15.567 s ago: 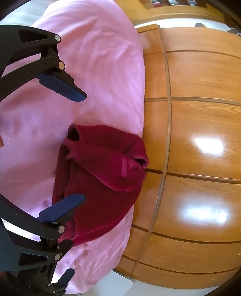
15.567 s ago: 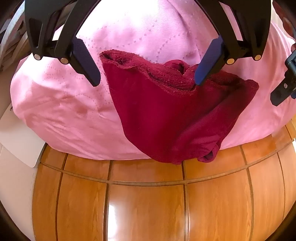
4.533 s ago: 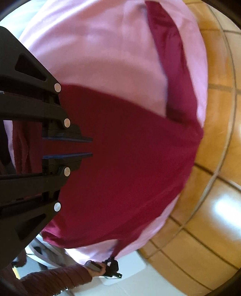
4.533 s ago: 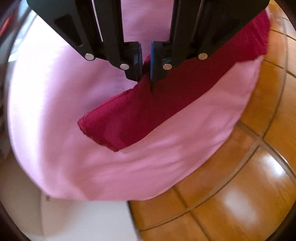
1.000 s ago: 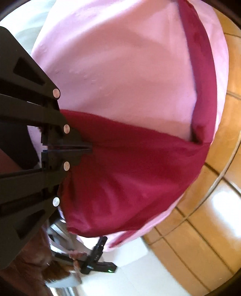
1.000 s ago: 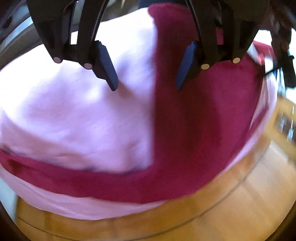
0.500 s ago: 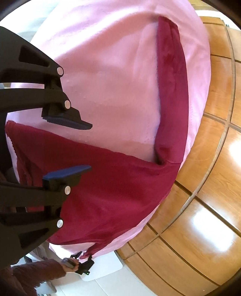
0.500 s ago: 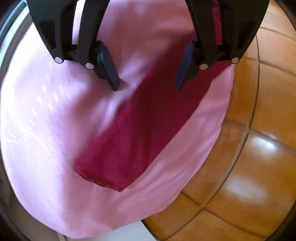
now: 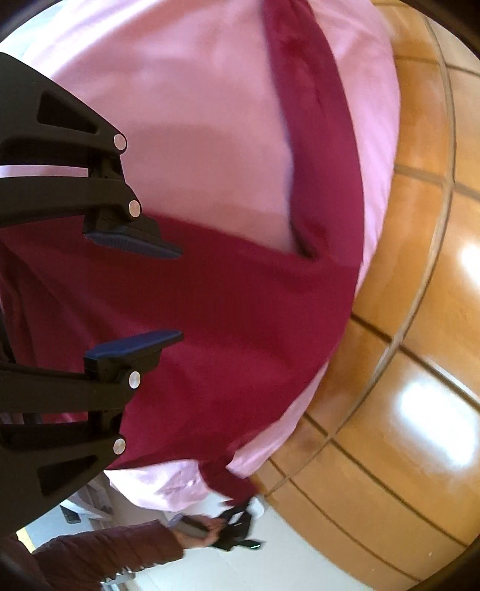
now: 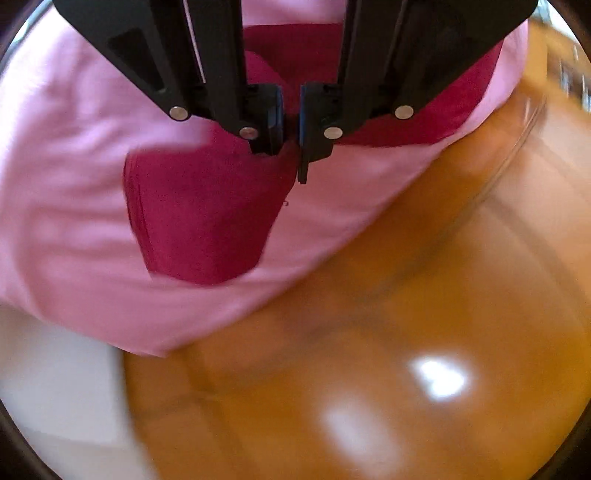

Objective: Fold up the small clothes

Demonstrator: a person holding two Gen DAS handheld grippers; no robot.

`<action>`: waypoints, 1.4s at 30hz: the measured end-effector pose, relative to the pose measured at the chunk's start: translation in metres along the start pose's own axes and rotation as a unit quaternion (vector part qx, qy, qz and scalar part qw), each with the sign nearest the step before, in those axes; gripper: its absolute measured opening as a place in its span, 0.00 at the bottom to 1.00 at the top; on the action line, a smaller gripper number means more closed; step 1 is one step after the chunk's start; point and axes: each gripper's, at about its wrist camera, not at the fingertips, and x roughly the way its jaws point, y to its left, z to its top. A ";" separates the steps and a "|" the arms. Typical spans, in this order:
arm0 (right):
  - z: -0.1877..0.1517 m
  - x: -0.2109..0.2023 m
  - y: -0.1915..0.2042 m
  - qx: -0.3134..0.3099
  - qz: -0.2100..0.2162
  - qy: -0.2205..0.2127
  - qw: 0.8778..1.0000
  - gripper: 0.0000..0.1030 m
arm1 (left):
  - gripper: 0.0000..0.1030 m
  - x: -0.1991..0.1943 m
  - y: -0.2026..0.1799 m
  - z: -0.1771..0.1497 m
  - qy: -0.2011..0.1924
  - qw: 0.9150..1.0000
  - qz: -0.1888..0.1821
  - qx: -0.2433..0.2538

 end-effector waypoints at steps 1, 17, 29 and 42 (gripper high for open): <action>-0.004 0.005 0.029 -0.022 0.024 0.004 0.999 0.05 | 0.37 0.002 -0.004 0.002 -0.001 1.000 -0.005 0.006; -0.165 0.091 0.260 -0.229 0.177 0.165 0.943 0.51 | 0.37 0.057 -0.023 0.040 0.011 0.998 -0.054 -0.009; -0.162 0.011 0.097 -0.184 0.057 0.134 0.972 0.54 | 0.52 0.120 -0.011 0.097 0.029 0.995 -0.060 -0.071; -0.157 0.007 0.096 -0.176 0.077 0.119 0.974 0.54 | 0.07 0.155 -0.032 0.129 0.017 1.000 0.001 -0.013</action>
